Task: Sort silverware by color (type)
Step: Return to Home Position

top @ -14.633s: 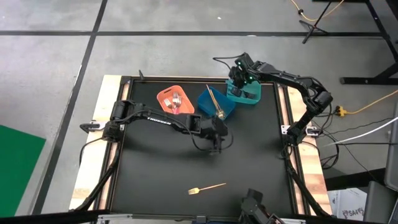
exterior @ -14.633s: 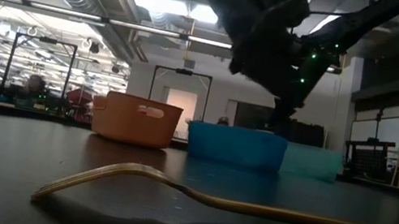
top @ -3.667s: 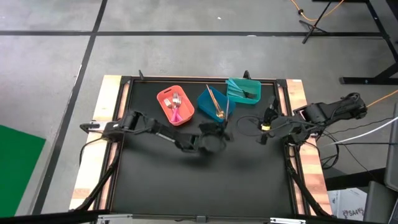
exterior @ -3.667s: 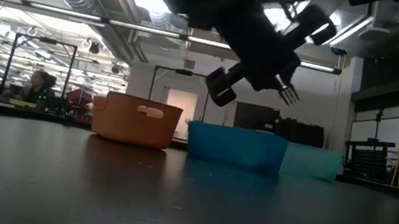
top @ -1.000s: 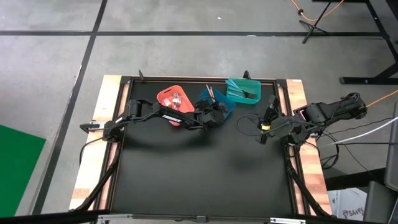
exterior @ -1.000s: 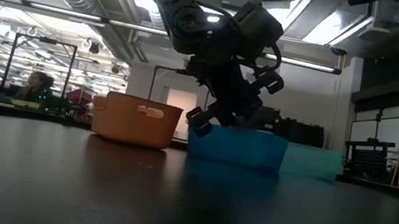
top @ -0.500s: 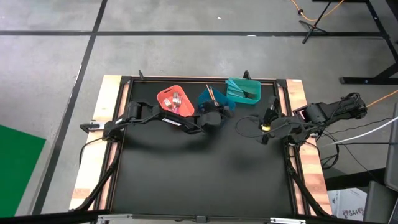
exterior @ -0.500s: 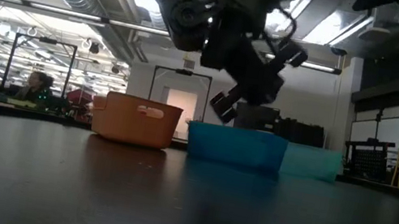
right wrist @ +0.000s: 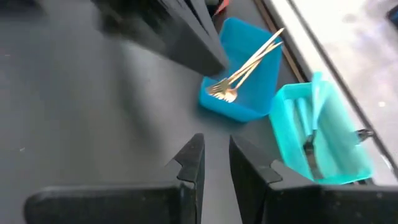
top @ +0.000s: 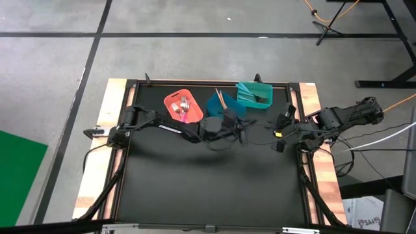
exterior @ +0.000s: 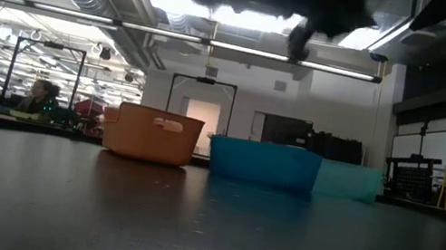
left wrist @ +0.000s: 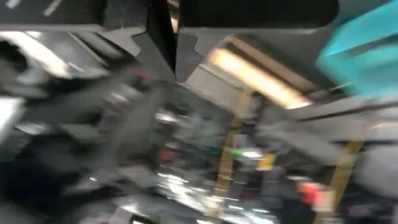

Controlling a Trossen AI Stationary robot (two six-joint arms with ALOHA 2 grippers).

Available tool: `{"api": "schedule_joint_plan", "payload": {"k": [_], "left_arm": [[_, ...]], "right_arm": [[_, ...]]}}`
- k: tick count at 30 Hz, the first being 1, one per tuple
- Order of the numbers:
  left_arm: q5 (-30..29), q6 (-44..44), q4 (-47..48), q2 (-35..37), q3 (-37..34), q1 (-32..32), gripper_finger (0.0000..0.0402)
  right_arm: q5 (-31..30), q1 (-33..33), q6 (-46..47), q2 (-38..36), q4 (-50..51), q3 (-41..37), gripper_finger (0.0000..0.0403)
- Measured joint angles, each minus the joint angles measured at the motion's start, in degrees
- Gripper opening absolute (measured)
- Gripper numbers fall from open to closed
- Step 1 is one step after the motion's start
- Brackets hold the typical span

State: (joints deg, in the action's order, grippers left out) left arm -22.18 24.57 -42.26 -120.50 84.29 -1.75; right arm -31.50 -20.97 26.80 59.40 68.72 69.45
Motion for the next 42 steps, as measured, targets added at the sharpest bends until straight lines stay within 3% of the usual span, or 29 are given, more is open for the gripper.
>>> {"api": "schedule_joint_plan", "payload": {"k": [3, 7, 18, 27, 33, 37, 42], "left_arm": [[7.92, -3.47, 1.01, 3.68, 0.00, -1.01, 0.0001], [14.18, -8.31, 4.39, 9.36, 0.00, -1.97, 0.0000], [15.23, -21.69, 38.69, 32.49, 0.00, -4.26, 0.0000], [1.42, -26.81, 55.46, 51.50, 0.02, -10.28, 0.0000], [-0.52, -25.38, 71.01, 62.18, 0.02, -15.16, 0.0000], [-6.14, -23.15, 78.90, 67.99, -0.06, -18.04, 0.0000], [-10.77, -22.21, 82.68, 76.06, -6.75, -20.11, 0.0000]], "right_arm": [[2.94, 0.00, -0.01, 0.00, -0.10, 0.00, 0.0062], [6.66, 0.00, -0.03, 0.00, -0.19, 0.00, 0.0062], [13.52, -0.07, -0.06, -3.96, -2.95, 0.00, 0.0062], [13.48, 0.00, -0.06, -15.07, -5.74, 0.00, 0.0062], [8.06, 0.00, -0.08, -20.91, -5.73, 0.00, 0.0062], [4.98, 0.00, -1.64, -23.85, -5.13, 0.00, 0.0062], [0.60, 0.00, -3.44, -26.60, -5.29, -1.90, 0.0062]]}}
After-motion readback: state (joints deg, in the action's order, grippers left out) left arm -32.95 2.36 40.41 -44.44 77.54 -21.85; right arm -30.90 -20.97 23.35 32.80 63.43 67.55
